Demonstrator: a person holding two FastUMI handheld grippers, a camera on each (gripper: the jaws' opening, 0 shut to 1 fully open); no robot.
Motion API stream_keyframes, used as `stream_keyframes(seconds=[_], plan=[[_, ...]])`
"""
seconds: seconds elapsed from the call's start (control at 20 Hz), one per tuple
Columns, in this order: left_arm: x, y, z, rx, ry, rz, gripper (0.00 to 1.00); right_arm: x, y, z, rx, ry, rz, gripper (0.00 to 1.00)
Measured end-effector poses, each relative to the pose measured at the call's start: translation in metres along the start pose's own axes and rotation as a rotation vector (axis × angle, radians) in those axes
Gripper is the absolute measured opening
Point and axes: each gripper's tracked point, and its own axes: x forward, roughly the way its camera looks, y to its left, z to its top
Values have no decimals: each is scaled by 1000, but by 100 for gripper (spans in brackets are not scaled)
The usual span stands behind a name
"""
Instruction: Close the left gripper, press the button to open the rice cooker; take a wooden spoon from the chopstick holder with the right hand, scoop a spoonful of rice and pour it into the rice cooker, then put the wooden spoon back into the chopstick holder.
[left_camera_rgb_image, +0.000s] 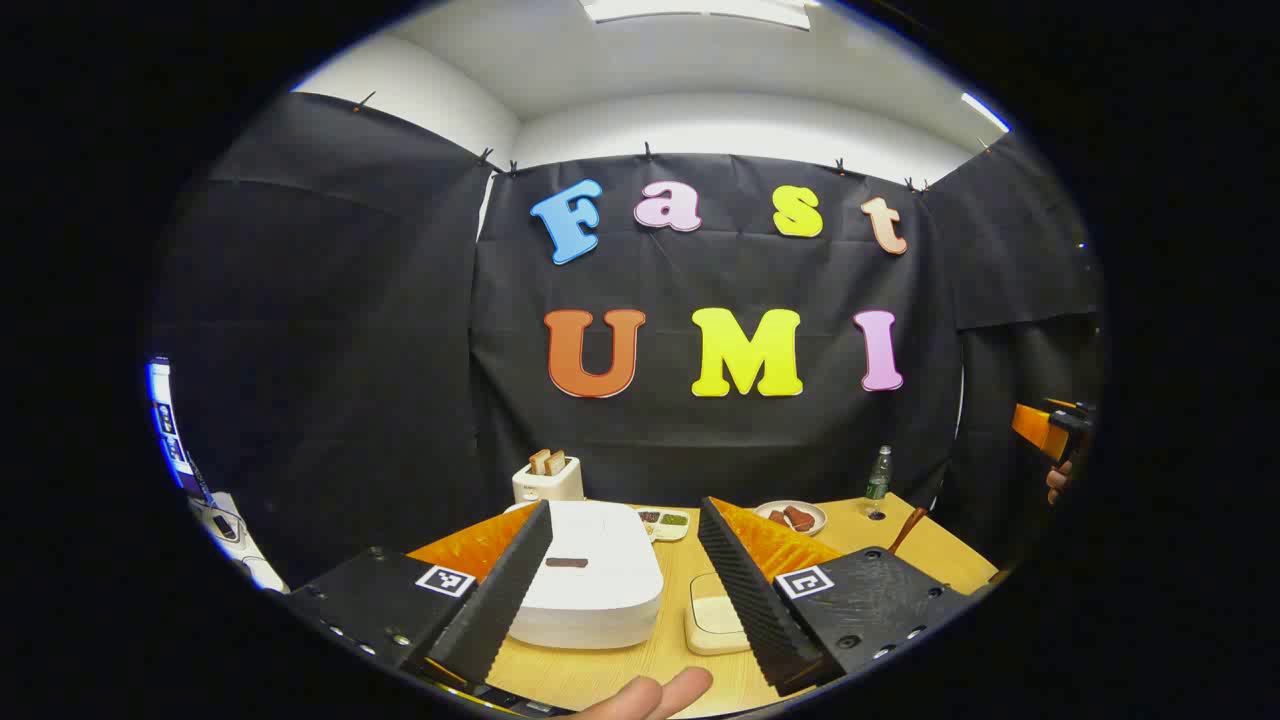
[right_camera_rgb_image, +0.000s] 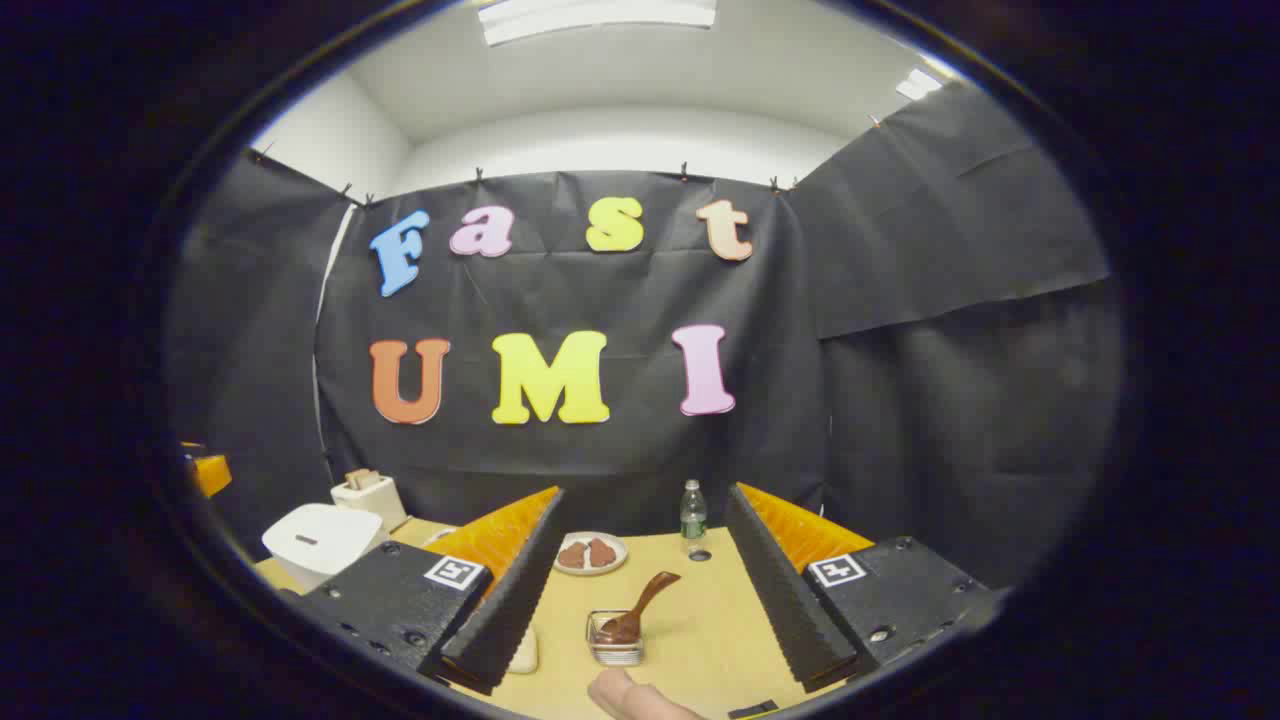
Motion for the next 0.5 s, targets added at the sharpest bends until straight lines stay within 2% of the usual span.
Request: stream_keyframes(seconds=[0.15,0.3,0.5], plan=[[-1,2,-1,7,-4,-5,94,-4,2,-17,18,74,43,100],[3,5,-1,0,-10,-8,94,1,-14,-12,33,81,13,100],[8,10,-6,-24,10,-6,94,2,-12,-17,18,95,22,100]])
